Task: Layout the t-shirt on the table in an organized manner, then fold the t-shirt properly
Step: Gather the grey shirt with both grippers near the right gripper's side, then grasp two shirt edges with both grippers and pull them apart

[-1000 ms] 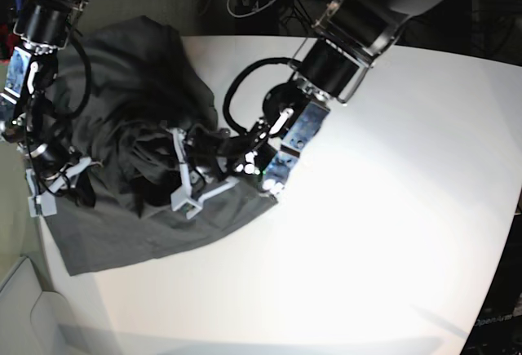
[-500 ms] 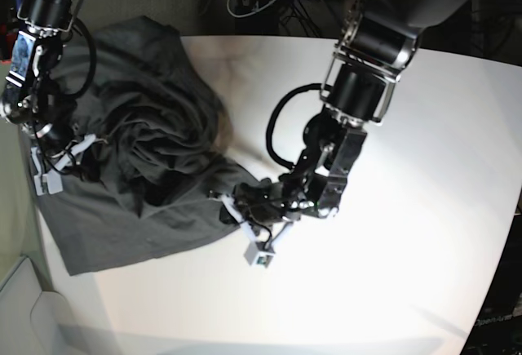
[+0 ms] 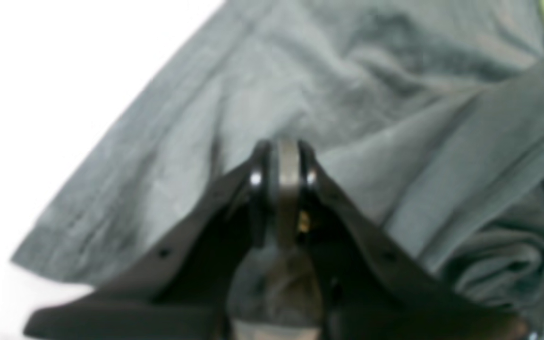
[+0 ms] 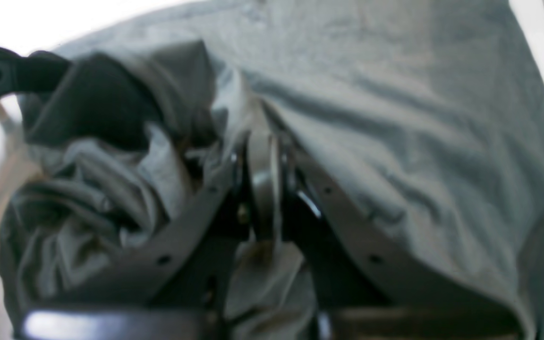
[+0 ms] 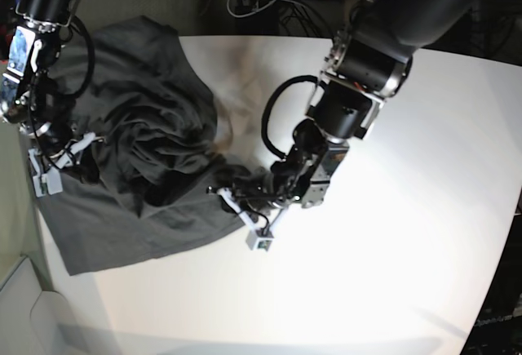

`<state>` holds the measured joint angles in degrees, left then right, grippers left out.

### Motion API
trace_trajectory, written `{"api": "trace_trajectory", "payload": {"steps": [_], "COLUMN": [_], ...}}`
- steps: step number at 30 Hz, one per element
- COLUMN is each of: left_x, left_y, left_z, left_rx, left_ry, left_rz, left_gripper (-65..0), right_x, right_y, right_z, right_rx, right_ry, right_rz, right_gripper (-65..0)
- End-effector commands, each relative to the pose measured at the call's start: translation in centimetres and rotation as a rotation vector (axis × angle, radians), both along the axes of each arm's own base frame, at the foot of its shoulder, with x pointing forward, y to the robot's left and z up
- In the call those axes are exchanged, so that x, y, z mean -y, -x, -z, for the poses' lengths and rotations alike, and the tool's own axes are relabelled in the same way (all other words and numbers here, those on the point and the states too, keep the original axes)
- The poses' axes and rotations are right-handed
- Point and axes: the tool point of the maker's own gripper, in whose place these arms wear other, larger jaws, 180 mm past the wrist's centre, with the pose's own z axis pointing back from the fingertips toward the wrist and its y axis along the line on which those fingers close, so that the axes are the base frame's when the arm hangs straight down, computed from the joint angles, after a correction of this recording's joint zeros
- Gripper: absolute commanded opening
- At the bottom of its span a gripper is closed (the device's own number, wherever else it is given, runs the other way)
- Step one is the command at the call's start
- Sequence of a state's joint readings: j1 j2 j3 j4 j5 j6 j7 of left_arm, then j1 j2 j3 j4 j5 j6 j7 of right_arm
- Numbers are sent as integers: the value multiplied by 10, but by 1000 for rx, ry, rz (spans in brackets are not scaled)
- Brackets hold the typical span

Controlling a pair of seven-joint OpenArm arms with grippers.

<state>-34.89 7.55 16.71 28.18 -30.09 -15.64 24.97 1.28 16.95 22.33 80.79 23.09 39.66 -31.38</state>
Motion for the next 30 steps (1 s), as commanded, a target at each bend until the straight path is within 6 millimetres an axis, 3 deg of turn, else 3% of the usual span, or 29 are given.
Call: {"api": "trace_trajectory", "payload": {"steps": [1, 6, 8, 10, 15, 18, 20, 23, 30], "left_x": [-10, -85, -116, -165, -262, -307, -330, -355, -365], "left_y": [-18, -27, -18, -12, 3, 21, 30, 43, 45], "left_z": [-15, 1, 16, 26, 23, 14, 0, -17, -76], "left_rx": [48, 38, -18, -65, -68, -71, -69, -58, 36], "left_ry": [-4, -88, -129, -165, -191, -183, -166, -146, -55], "left_rz": [-20, -101, -118, -172, -298, -346, -363, -384, -362], "left_gripper": [-610, -610, -611, -611, -611, -611, -611, -611, -611], "right_x": [6, 6, 5, 4, 3, 2, 0, -20, -68], "right_y": [-10, -11, -11, -12, -12, -11, -10, -10, 1], "right_z": [-21, -22, -23, -23, -22, -20, -17, -12, 3], "right_rx": [67, 72, 73, 74, 73, 68, 62, 47, 5], "right_ry": [4, 4, 5, 5, 2, -3, -8, -15, -12], "right_rz": [-1, -1, -3, -5, -6, -5, -8, -59, -194], "right_gripper": [-613, -613, -613, -613, -613, -613, -613, -613, -614]}}
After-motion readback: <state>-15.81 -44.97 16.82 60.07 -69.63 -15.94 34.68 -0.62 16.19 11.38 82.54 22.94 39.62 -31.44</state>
